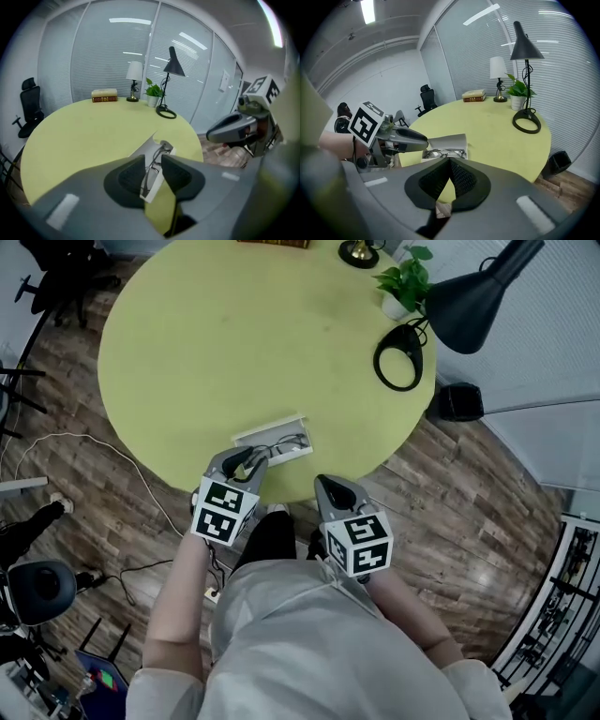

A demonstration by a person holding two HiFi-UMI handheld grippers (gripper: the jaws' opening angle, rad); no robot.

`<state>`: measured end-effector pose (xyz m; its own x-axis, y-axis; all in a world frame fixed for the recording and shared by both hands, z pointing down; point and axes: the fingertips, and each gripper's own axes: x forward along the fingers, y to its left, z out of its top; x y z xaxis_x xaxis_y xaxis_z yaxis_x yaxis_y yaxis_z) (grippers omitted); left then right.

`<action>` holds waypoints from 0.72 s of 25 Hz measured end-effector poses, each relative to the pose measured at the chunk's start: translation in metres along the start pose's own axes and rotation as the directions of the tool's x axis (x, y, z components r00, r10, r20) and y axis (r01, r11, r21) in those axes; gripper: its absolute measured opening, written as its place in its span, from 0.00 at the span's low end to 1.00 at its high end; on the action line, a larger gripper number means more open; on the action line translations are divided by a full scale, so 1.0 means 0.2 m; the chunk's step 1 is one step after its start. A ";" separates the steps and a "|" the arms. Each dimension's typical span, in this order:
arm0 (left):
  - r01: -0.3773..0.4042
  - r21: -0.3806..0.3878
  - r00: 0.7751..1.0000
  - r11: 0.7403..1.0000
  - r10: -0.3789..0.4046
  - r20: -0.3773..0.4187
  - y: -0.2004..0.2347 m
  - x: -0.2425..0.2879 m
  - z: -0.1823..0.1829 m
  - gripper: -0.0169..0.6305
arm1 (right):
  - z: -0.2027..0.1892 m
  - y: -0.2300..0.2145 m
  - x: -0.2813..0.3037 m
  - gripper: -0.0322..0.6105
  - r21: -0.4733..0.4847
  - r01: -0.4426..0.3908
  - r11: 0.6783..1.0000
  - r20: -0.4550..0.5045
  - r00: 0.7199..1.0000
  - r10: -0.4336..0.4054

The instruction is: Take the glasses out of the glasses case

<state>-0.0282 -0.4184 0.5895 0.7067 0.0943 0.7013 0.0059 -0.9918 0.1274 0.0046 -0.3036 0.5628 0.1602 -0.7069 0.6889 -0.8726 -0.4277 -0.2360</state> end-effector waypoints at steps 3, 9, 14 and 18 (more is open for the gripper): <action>0.051 0.059 0.997 0.997 -0.047 -0.069 -0.01 0.10 -0.01 0.20 | -0.03 -0.06 0.02 0.05 0.021 0.014 1.000 -0.019 1.000 -0.014; 0.134 0.207 0.974 0.969 -0.091 -0.207 -0.03 0.25 -0.02 0.19 | -0.04 -0.12 0.08 0.05 0.031 0.020 0.999 -0.046 0.999 -0.018; 0.187 0.317 0.949 0.930 -0.088 -0.302 -0.04 0.33 -0.07 0.18 | -0.03 -0.12 0.13 0.05 0.009 -0.003 1.000 -0.071 0.997 0.004; 0.226 0.355 0.931 0.907 -0.093 -0.354 -0.06 0.37 -0.11 0.14 | -0.01 -0.11 0.13 0.05 0.013 -0.022 1.000 -0.068 0.997 0.023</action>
<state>0.0083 -0.3973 0.6543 0.4063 0.2103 0.8892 0.4160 -0.9090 0.0249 0.0267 -0.3116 0.5863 0.1084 -0.6766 0.7283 -0.8698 -0.4192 -0.2601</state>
